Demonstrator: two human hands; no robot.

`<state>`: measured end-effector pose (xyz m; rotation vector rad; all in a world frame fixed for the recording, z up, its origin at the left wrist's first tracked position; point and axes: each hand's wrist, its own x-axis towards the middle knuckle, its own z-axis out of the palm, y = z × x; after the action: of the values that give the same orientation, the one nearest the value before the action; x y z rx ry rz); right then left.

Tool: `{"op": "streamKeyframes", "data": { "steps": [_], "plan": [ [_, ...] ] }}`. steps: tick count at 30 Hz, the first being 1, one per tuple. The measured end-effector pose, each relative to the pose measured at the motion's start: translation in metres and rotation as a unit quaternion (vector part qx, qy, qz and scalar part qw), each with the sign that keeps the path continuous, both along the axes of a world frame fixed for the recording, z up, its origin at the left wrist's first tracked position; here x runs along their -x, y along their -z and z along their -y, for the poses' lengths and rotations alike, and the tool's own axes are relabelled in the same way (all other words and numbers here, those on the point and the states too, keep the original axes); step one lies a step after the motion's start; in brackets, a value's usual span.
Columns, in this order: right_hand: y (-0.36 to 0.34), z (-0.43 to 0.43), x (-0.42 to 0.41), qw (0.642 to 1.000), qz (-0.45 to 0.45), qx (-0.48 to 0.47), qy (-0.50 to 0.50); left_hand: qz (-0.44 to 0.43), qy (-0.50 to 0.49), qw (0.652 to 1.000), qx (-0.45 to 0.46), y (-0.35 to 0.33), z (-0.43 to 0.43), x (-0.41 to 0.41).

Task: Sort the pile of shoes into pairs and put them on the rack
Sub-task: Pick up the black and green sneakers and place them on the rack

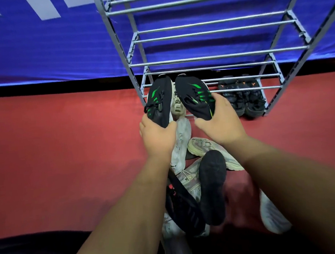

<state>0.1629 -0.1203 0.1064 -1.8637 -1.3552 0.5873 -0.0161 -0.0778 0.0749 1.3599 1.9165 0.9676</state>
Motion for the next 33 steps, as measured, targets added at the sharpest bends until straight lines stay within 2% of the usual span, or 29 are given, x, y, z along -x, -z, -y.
{"op": "streamKeyframes", "data": {
  "steps": [5, 12, 20, 23, 28, 33],
  "plan": [
    [0.002, -0.03, -0.008, 1.0, -0.023, 0.006, 0.019, 0.022, 0.016, 0.999, 0.016, -0.006, -0.045, -0.005],
    [0.015, -0.094, -0.02, 0.999, -0.026, -0.007, 0.021, 0.01, 0.028, 1.0, -0.005, 0.009, -0.109, -0.013],
    [0.047, -0.18, -0.018, 0.998, -0.027, 0.015, 0.052, -0.074, 0.06, 0.995, -0.016, 0.028, -0.184, -0.028],
    [0.056, -0.2, -0.014, 0.998, -0.037, -0.009, 0.054, -0.113, 0.069, 0.991, -0.016, 0.035, -0.207, -0.03],
    [0.079, -0.208, -0.008, 1.0, -0.005, -0.005, 0.002, -0.15, 0.088, 0.985, -0.01, 0.047, -0.225, -0.025],
    [0.086, -0.205, -0.013, 0.997, 0.046, 0.032, -0.05, -0.164, 0.087, 0.98, -0.065, 0.053, -0.219, -0.027]
  ]
}}
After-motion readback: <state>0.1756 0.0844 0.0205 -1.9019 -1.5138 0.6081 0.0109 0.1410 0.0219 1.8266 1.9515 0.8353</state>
